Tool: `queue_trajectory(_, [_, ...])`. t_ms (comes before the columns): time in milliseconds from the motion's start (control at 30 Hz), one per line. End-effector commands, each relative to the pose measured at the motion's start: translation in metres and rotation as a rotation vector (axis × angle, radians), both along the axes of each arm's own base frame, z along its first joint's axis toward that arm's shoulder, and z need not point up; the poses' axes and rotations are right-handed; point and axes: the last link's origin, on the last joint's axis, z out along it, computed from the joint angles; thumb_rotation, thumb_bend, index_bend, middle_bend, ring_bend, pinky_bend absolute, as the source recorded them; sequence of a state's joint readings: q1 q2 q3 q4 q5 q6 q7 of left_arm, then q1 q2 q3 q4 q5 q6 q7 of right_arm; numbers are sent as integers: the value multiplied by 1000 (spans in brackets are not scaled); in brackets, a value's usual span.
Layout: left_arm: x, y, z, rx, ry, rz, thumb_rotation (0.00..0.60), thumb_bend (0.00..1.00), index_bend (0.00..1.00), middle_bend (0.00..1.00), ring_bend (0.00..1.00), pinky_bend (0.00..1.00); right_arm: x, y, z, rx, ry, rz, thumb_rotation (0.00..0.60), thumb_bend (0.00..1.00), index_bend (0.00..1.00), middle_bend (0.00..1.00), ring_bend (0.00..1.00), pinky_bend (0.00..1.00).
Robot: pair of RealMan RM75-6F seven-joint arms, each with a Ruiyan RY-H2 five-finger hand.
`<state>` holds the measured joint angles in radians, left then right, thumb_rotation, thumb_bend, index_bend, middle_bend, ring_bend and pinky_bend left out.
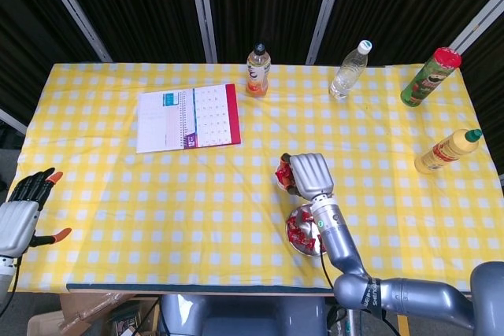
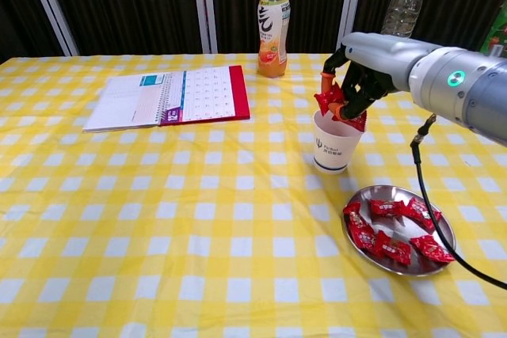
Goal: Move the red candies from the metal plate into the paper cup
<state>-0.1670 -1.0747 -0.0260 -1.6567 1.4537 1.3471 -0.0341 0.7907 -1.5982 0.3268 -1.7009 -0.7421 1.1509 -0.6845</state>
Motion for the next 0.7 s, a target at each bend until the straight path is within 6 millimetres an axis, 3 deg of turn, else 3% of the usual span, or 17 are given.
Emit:
queue_trajectory(33, [1,0,0,-1,0,-1,600,0,0,0,0,0,-4,-5,-8,16,0,-19,600,518,698,823,887,947])
queue_trajectory(233, [2,0,0,-3,0,1,600,0,0,0,0,0,-15,-8,-17,32,2,-46,600,518,678,823,887,947])
queue_trajectory(500, [1,-1,0,-8,4,6,600,0,0,0,0,0,-19,-6,-22,43,-15,-42,600,510,471,823,887,947])
queue_trajectory(700, [1,-1,0,-6,4,5,600,0,0,0,0,0,-15,-5,-22,35,-33,-29,600,402,339,823,887,947])
